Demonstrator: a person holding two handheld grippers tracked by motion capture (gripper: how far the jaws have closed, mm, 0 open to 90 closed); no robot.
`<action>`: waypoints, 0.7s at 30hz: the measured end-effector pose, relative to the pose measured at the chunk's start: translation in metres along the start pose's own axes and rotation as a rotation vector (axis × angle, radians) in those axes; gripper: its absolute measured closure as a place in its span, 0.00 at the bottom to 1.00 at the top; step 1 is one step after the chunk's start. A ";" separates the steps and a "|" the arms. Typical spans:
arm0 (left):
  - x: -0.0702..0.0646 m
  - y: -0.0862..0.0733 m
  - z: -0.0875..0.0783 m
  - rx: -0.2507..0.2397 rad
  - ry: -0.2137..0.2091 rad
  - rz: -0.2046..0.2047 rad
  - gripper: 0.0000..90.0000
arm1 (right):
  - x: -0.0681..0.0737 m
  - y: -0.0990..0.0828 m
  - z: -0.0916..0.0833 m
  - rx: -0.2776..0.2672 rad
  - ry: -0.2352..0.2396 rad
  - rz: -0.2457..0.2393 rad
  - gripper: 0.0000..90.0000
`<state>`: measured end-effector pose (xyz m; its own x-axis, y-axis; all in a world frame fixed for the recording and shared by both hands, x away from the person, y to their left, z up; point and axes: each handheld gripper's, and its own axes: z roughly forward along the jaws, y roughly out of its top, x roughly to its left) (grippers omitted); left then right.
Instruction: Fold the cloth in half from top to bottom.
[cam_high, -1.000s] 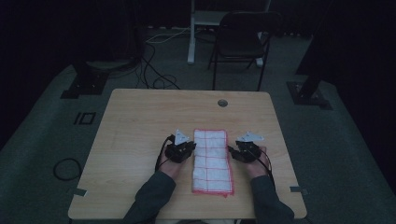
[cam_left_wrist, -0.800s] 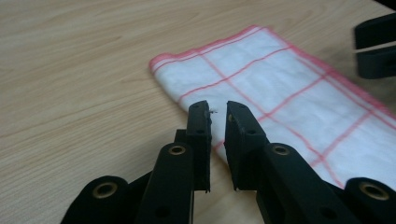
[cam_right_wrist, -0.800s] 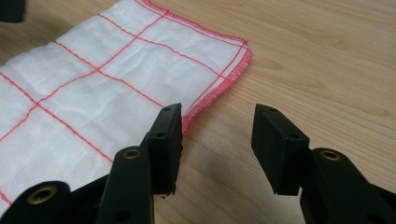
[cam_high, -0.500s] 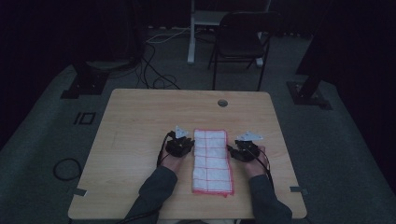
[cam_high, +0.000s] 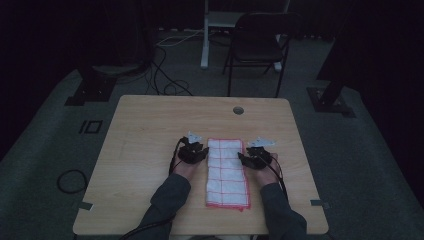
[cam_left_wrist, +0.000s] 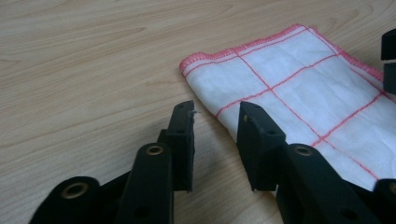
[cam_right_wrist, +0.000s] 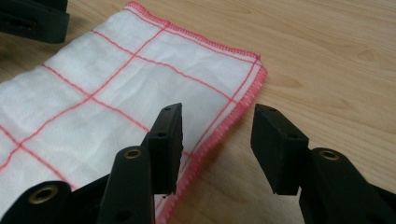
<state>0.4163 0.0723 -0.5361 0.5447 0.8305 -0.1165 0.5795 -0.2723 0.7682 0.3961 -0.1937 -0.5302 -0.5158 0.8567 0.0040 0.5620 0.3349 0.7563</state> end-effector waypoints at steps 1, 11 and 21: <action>0.000 0.001 0.001 0.001 0.001 0.003 0.74 | 0.000 0.001 0.001 0.003 -0.001 0.000 0.60; 0.000 0.004 0.009 0.016 0.005 -0.009 0.72 | -0.003 0.006 0.012 0.018 -0.004 0.021 0.60; 0.000 0.009 0.015 0.030 0.012 -0.016 0.69 | -0.004 0.014 0.025 0.006 -0.015 0.068 0.59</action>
<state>0.4307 0.0624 -0.5386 0.5279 0.8406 -0.1214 0.6065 -0.2730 0.7467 0.4217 -0.1827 -0.5361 -0.4669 0.8831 0.0457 0.5992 0.2780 0.7508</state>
